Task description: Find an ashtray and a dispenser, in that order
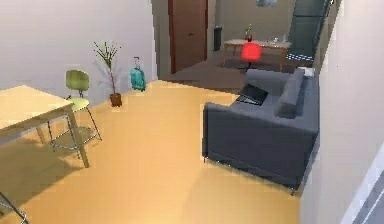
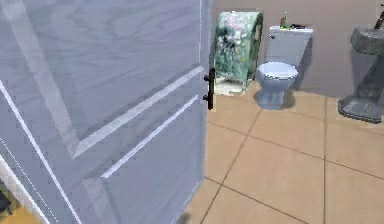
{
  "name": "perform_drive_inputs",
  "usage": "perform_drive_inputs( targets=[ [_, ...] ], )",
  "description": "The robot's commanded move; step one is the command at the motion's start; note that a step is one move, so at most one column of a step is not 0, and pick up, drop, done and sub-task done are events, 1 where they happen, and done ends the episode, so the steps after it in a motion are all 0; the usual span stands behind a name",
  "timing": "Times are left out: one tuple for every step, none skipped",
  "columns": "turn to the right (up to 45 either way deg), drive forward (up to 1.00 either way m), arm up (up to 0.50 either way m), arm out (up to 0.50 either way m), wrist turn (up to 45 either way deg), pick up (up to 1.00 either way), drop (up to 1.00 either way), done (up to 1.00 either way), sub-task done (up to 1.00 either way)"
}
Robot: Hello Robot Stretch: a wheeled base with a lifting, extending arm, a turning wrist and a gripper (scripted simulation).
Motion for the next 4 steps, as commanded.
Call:
perform_drive_inputs(
  targets=[
    [0.0,0.40,0.00,0.00,0.0,0.00,0.00,0.00,0.00],
    [-15.0,0.00,0.00,0.00,0.0,0.00,0.00,0.00,0.00],
    [0.0,1.00,0.00,0.00,0.0,0.00,0.00,0.00,0.00],
    [0.0,0.40,0.00,0.00,0.0,0.00,0.00,0.00,0.00]
  ],
)
